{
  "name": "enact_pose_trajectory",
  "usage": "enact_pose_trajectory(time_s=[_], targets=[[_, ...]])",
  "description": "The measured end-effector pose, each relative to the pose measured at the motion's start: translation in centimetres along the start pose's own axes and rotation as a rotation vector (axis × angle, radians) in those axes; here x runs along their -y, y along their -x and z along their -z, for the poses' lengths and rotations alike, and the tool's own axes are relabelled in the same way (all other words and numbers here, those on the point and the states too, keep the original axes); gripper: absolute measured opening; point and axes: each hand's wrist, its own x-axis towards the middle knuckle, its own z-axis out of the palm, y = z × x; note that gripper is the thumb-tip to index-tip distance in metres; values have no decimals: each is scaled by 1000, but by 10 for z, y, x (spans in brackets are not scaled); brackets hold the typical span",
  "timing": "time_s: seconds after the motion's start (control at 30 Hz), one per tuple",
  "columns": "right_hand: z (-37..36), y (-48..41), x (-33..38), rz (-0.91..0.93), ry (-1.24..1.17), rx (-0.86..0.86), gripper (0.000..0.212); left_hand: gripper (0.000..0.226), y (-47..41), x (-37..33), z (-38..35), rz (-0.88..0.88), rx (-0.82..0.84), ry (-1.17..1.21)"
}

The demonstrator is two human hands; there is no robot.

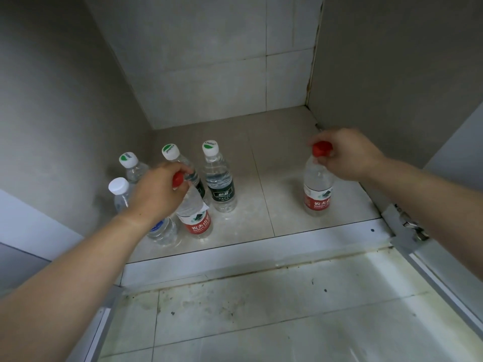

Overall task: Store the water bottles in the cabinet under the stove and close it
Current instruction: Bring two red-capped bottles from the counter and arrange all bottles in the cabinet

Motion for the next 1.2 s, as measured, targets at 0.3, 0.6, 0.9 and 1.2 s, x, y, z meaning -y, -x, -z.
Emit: enact_pose_trajectory(time_s=[0.3, 0.6, 0.9, 1.2], targets=[[-28, -3, 85, 152, -159, 62, 36, 41, 8, 12, 9, -19, -10, 50], [-67, -19, 138, 314, -123, 137, 38, 41, 10, 17, 2, 28, -72, 151], [-74, -28, 150, 321, -147, 129, 40, 42, 7, 22, 5, 19, -41, 136], [-71, -27, 149, 373, -103, 175, 45, 43, 10, 21, 6, 33, -40, 144]])
